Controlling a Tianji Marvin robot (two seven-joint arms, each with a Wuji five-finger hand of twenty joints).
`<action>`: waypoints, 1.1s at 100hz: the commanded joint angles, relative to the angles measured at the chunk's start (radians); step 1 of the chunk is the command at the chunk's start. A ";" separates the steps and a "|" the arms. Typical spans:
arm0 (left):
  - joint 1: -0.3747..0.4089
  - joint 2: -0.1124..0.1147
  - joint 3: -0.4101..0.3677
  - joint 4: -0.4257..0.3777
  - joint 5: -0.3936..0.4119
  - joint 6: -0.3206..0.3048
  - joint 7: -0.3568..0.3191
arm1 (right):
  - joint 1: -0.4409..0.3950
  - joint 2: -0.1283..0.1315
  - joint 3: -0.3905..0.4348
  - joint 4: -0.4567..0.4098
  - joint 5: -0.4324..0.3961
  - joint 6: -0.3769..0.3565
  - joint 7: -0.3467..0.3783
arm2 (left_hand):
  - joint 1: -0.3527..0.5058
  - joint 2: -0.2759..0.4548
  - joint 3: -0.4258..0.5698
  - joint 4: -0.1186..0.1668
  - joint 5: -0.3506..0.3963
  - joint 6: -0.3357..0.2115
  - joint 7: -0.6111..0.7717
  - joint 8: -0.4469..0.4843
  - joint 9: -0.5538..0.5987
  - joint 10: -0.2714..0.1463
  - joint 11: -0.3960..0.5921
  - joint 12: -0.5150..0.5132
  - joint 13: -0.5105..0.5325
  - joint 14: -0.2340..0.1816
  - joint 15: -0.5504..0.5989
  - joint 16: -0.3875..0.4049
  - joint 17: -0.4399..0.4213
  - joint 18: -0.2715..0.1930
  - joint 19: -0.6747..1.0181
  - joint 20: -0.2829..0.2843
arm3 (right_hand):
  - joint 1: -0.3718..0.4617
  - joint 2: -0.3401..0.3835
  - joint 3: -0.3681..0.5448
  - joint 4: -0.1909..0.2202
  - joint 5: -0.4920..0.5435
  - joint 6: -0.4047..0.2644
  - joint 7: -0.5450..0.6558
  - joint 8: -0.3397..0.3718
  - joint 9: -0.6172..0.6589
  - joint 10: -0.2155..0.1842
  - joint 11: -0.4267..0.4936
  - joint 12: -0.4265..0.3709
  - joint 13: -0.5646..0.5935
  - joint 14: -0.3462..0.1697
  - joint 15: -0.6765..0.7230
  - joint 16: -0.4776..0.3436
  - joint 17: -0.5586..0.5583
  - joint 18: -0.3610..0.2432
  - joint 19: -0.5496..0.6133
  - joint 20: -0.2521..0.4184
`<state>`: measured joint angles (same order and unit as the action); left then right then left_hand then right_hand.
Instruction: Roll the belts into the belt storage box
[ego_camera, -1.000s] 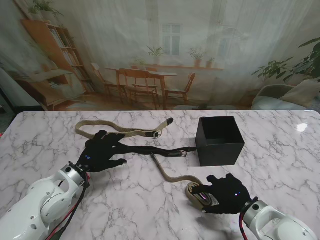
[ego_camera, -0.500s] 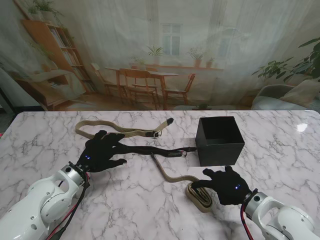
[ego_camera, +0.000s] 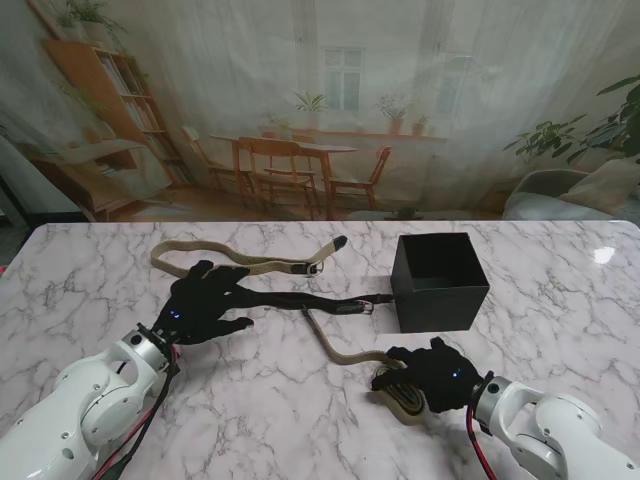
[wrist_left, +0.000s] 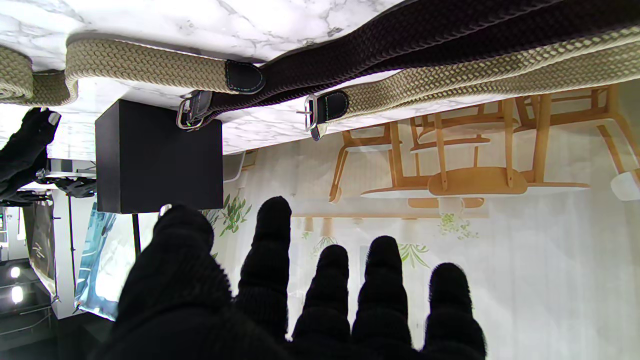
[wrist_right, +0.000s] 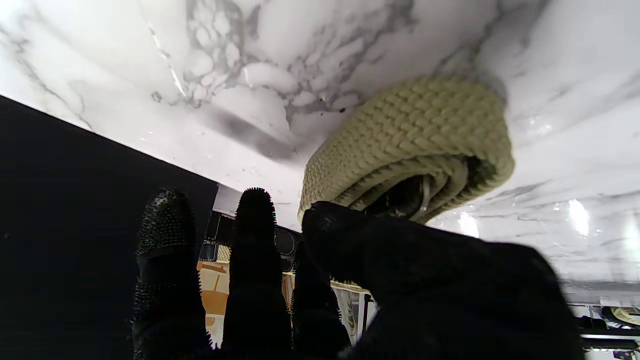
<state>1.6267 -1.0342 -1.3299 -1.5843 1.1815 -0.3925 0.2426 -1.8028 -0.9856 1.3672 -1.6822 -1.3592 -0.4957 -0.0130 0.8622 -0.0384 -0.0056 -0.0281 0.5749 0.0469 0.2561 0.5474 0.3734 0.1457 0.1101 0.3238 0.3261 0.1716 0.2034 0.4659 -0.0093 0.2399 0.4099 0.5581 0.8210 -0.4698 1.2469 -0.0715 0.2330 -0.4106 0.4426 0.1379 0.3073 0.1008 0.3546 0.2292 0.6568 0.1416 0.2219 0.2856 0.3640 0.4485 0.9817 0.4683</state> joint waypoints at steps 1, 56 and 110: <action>-0.001 -0.002 0.001 0.003 0.000 -0.005 -0.011 | 0.005 0.002 -0.008 0.019 -0.008 0.008 0.005 | 0.005 0.052 -0.022 0.013 -0.022 0.010 0.001 -0.009 -0.049 0.005 -0.011 -0.007 -0.003 0.008 -0.021 0.008 -0.020 0.033 -0.034 -0.013 | 0.042 -0.028 0.067 -0.022 0.004 -0.034 -0.009 -0.024 -0.043 0.004 0.002 -0.011 0.006 -0.004 -0.025 -0.013 0.003 0.019 -0.003 -0.009; 0.003 -0.002 -0.003 0.002 0.003 -0.006 -0.003 | 0.059 0.001 -0.075 0.101 0.053 0.006 -0.018 | 0.006 0.052 -0.022 0.013 -0.023 0.013 0.001 -0.009 -0.050 0.004 -0.011 -0.007 -0.003 0.006 -0.021 0.008 -0.019 0.032 -0.037 -0.012 | -0.291 -0.189 -0.192 -0.044 0.049 -0.018 0.212 0.319 -0.012 0.032 0.050 0.006 0.107 -0.054 0.078 0.073 0.099 -0.063 0.091 0.001; 0.000 -0.001 0.001 0.004 0.004 -0.008 -0.005 | 0.072 -0.002 -0.120 0.159 0.041 0.049 -0.180 | 0.004 0.051 -0.022 0.013 -0.023 0.014 0.002 -0.009 -0.052 0.004 -0.011 -0.008 -0.005 0.007 -0.021 0.008 -0.020 0.031 -0.038 -0.012 | -0.414 -0.187 -0.416 -0.048 0.193 0.000 0.251 0.457 -0.049 0.079 0.034 -0.003 -0.161 0.057 -0.070 -0.043 -0.182 -0.040 -0.082 -0.057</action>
<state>1.6276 -1.0342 -1.3327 -1.5832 1.1839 -0.3973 0.2511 -1.7266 -0.9838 1.2488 -1.5301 -1.3266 -0.4541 -0.2059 0.8622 -0.0383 -0.0056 -0.0281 0.5749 0.0469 0.2561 0.5474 0.3731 0.1457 0.1101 0.3238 0.3261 0.1716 0.2034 0.4659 -0.0093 0.2399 0.4097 0.5581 0.4485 -0.6469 0.8519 -0.1062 0.3667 -0.3857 0.6694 0.6050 0.2972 0.1474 0.4139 0.2405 0.5362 0.1571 0.1994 0.2807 0.2140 0.3974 0.9327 0.4398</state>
